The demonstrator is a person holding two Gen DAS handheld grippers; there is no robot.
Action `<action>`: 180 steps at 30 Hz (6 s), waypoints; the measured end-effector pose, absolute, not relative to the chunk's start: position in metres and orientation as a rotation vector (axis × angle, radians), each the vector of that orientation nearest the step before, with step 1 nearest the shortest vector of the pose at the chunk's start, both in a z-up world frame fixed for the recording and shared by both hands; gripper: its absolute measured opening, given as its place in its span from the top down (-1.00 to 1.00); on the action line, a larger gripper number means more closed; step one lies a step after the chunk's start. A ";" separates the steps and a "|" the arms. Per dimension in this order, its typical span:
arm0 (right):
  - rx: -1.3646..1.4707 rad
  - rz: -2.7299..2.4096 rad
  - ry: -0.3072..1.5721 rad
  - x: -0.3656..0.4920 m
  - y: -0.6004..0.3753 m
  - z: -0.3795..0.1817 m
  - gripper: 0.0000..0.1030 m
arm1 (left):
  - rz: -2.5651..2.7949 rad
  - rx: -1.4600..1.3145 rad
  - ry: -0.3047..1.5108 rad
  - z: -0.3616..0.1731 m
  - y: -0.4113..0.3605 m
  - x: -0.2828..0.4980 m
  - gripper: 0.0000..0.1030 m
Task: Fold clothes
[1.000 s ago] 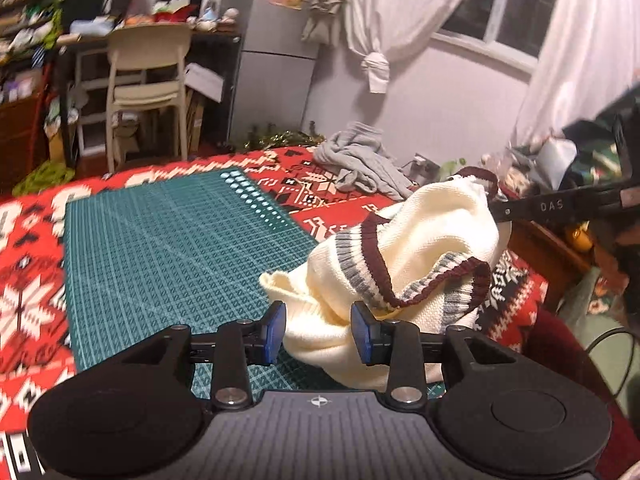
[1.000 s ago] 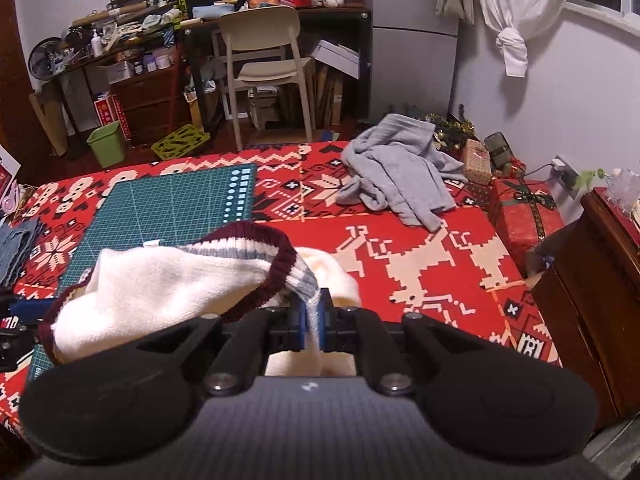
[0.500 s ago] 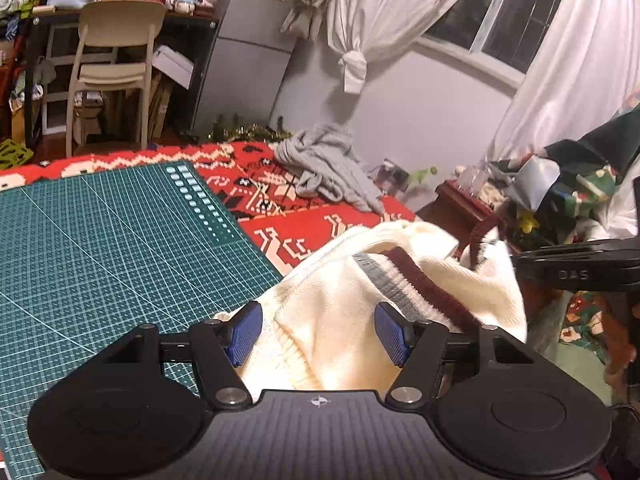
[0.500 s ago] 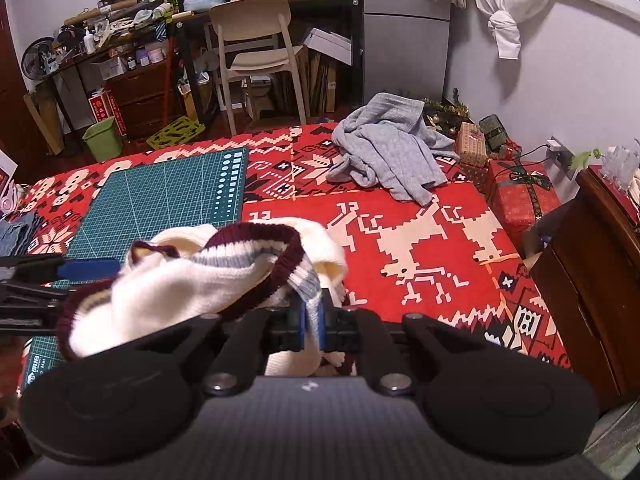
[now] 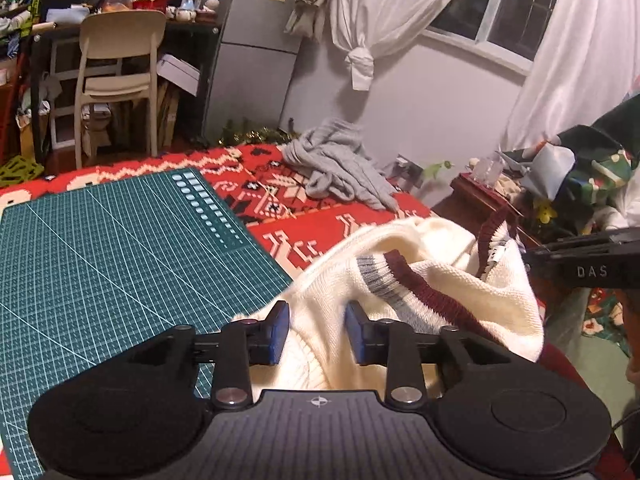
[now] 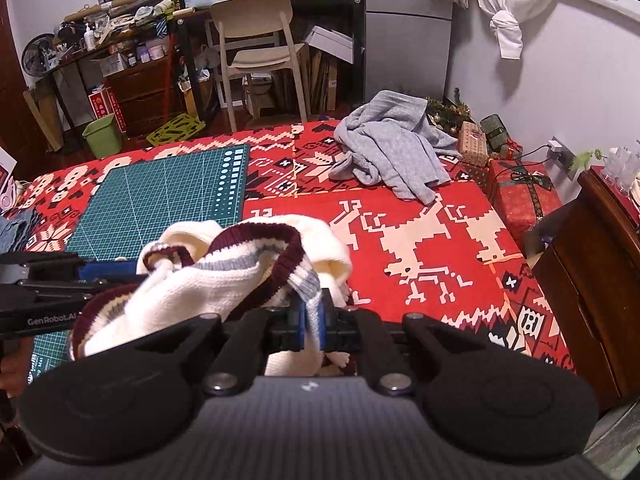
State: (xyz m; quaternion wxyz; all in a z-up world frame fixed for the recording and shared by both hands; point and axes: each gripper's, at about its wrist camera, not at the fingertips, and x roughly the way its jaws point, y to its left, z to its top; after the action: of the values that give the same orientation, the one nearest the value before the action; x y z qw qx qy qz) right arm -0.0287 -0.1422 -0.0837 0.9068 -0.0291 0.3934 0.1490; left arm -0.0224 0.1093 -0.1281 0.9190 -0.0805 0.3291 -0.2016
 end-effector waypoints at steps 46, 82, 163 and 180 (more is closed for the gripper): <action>-0.024 0.566 0.170 -0.087 -0.034 0.187 0.88 | 0.088 -0.300 0.014 0.123 0.237 -0.154 0.83; -0.087 0.517 0.700 0.143 0.052 -0.038 0.88 | 0.228 -0.237 0.554 -0.066 0.294 0.062 0.83; -0.355 0.645 0.675 0.014 0.024 -0.164 0.56 | 0.009 0.098 0.723 -0.166 0.150 -0.092 0.05; -0.147 0.788 0.656 -0.010 -0.011 -0.075 0.84 | -0.020 0.001 0.528 -0.072 0.184 -0.106 0.89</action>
State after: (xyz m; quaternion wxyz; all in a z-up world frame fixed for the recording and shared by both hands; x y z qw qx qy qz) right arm -0.0096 -0.0113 -0.0747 0.8688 -0.0703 0.3137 0.3767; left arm -0.1058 0.1844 -0.0719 0.9653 0.0005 0.2611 -0.0101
